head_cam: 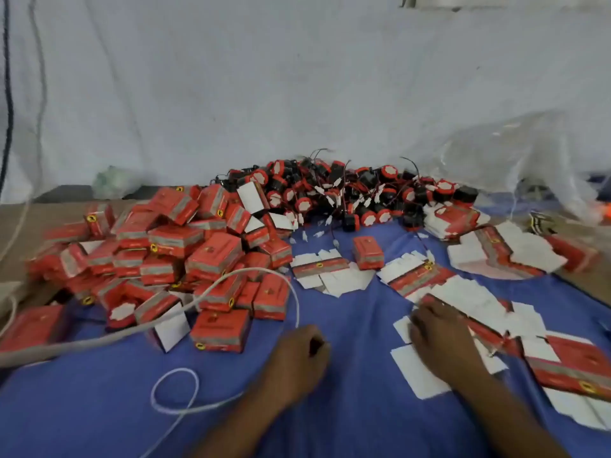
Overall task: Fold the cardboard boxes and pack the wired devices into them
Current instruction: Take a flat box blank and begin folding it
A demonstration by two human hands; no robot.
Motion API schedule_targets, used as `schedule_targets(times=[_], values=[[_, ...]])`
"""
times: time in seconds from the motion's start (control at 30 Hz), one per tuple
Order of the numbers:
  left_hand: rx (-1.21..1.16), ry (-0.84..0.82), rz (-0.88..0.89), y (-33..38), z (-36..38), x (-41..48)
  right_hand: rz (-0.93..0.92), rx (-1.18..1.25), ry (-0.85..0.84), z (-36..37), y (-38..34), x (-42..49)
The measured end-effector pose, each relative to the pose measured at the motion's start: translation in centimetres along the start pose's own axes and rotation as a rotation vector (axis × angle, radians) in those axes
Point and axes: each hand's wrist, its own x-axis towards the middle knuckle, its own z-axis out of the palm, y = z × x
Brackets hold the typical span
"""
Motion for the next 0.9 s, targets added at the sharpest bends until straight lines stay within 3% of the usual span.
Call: schedule_targets(times=[0.1,0.17,0.33,0.47,0.6,0.7,0.8,0.9], values=[[-0.054,0.224,-0.100,-1.1,-0.4,3.4,0.013,-0.010,-0.068,1.0,-1.0,2.4],[-0.110,0.285,-0.113,-1.2,-0.2,5.6,-0.008,-0.031,-0.121,1.6,-2.0,3.9],[-0.064,0.238,0.029,-1.4,1.9,10.2,-0.001,0.017,-0.186,2.3,-3.1,7.1],[0.029,0.224,0.052,-2.4,3.0,11.1,0.176,0.009,-0.143,0.7,0.9,7.8],[0.028,0.214,0.130,-2.3,3.2,11.0,0.519,-0.069,-0.297,-0.9,6.5,6.6],[0.017,0.081,0.155,-0.8,3.7,10.7,0.536,-0.100,-0.346,-0.5,7.7,5.7],[0.057,-0.101,0.213,1.5,4.1,10.1,0.441,-0.116,-0.269,-0.6,6.8,5.9],[0.198,-0.315,0.226,3.6,5.3,9.1,0.317,0.085,-0.251,-1.0,5.2,5.8]])
